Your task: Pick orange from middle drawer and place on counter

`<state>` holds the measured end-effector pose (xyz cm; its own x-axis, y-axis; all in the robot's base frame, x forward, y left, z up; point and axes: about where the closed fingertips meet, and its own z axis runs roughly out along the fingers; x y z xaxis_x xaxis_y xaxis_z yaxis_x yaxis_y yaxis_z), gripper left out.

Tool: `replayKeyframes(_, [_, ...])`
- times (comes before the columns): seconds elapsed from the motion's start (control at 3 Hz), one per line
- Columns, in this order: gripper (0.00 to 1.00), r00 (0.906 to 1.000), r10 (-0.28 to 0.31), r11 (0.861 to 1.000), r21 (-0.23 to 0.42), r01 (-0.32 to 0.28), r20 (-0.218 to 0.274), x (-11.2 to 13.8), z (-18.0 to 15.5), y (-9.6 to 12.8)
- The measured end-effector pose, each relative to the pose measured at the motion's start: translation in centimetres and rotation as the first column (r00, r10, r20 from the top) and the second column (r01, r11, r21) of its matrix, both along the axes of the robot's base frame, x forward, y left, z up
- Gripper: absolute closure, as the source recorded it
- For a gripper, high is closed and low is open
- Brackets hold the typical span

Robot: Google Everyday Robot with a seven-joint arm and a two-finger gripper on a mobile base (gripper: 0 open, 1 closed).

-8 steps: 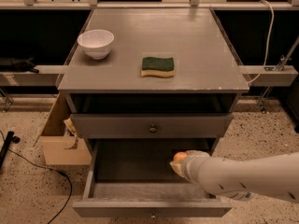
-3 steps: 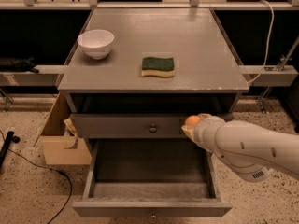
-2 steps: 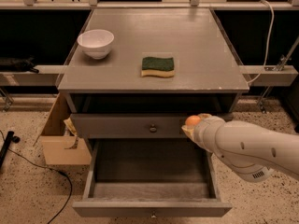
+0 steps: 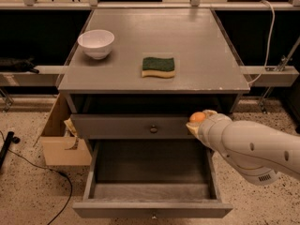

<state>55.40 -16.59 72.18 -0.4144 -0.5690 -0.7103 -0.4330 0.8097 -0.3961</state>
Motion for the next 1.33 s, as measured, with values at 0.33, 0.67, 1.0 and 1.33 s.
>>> replayKeyframes(0.33, [1.00, 1.0000, -0.001, 1.000, -0.017, 0.001, 0.009, 0.0, 0.3, -0.3])
replayKeyframes(0.67, [1.00, 0.9971, -0.049, 0.998, -0.031, 0.051, 0.058, 1.2, 2.8, -2.1])
replayKeyframes(1.0, [1.00, 0.9886, -0.066, 0.995, -0.068, 0.075, 0.136, 3.1, 7.4, -2.2])
replayKeyframes(1.33, [1.00, 0.9877, -0.078, 0.994, -0.063, 0.088, 0.135, 2.3, 7.1, -2.5])
